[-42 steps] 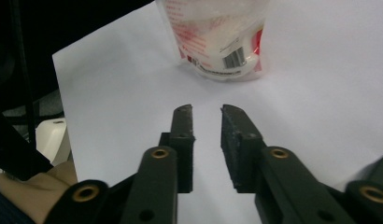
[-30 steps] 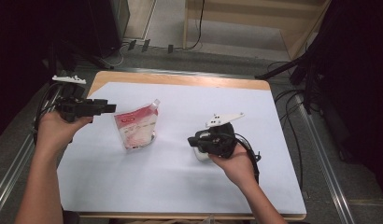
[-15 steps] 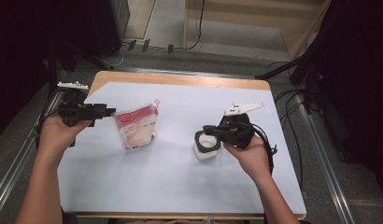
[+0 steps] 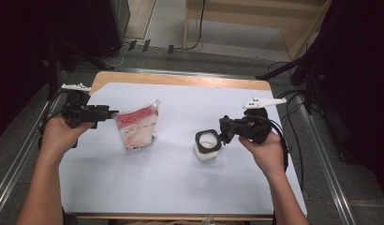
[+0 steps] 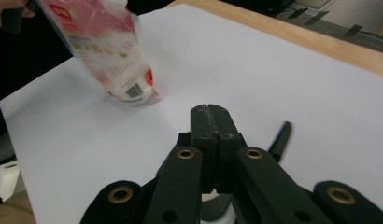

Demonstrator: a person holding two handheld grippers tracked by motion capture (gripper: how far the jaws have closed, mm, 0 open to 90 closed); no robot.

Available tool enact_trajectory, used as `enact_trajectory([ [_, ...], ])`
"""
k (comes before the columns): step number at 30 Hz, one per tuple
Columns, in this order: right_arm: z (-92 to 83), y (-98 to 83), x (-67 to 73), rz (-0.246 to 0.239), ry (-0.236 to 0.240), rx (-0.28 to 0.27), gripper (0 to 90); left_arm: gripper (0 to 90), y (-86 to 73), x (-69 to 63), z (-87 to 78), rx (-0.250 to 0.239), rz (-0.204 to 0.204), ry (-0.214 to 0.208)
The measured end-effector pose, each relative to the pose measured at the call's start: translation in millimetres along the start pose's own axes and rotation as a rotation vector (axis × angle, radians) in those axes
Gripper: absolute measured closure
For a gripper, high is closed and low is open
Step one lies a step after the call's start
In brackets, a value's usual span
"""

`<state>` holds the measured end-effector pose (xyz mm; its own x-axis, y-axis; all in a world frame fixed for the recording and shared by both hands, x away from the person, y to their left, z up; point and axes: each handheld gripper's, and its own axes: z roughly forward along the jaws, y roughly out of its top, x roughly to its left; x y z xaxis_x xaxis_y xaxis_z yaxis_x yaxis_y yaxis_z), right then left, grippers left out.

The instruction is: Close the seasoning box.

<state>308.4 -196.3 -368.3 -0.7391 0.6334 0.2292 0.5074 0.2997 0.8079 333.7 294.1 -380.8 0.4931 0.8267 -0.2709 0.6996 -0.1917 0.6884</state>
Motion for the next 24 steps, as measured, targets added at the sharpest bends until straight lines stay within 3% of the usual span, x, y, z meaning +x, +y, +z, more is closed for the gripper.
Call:
enact_trajectory([
  [5,-14.2,-0.4,-10.7,0.024,-0.031,-0.027,90.0,44.3,0.0,-0.7,2.7,0.01,0.027,0.008],
  [12,-25.9,-5.3,-25.3,0.059,-0.073,-0.037,90.0,44.3,-1.5,-0.9,6.2,0.014,0.034,0.008],
  [20,-22.2,-18.0,-41.4,0.1,-0.126,-0.03,90.0,43.2,-1.5,-0.6,8.9,0.02,0.04,0.0],
  [24,-13.9,-26.4,-49.3,0.127,-0.129,-0.016,90.0,43.0,-2.7,-0.6,10.9,0.023,0.042,0.011],
])
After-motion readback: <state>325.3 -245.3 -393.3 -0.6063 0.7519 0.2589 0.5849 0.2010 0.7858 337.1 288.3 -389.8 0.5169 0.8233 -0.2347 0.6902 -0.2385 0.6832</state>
